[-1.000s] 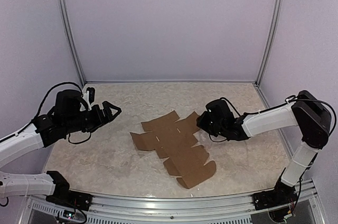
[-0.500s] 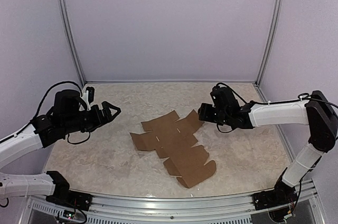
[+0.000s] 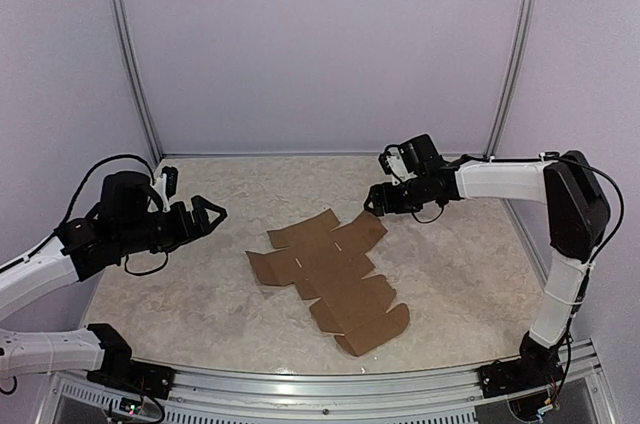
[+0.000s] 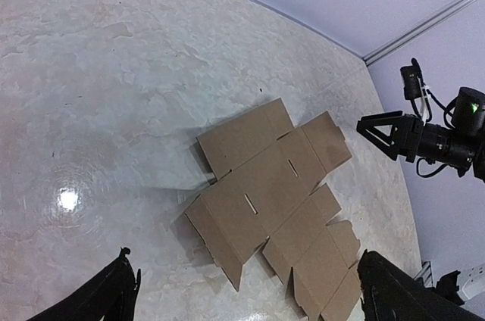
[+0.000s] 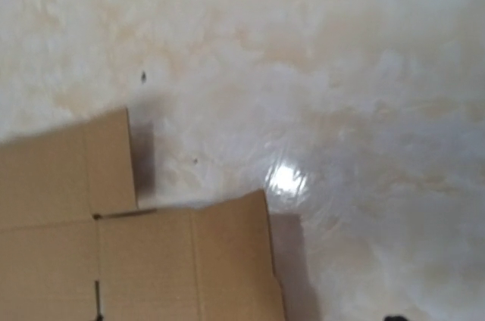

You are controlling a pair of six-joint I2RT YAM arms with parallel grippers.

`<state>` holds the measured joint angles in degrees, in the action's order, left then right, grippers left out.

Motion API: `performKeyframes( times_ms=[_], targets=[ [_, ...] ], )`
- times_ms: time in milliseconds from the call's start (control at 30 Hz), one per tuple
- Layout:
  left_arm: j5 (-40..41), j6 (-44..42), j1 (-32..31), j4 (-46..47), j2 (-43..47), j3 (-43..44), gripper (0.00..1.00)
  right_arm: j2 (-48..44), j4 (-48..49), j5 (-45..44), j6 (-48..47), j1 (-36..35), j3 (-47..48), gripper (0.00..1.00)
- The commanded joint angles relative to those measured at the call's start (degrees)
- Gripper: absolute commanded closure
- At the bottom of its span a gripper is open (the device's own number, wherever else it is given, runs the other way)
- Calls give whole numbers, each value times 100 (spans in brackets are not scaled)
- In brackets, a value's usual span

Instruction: Fold the paper box

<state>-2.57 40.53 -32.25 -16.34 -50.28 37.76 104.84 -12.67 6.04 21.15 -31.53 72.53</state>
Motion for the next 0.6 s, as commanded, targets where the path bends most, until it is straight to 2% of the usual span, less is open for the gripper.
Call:
performKeyframes(
  times_ms=[0,133,300,567],
  targets=[
    [-5,-100,26,-161,45,122,1,584,-516,768,-366,243,395,25],
    [-6,-75,26,-199,96,94,1,1020,-392,1524,-425,425,636,29],
    [1,-37,22,-239,156,35,1,1351,-305,1881,-356,512,840,39],
    [28,-17,17,-221,172,13,1,1355,-106,2135,-241,533,766,73]
  ],
)
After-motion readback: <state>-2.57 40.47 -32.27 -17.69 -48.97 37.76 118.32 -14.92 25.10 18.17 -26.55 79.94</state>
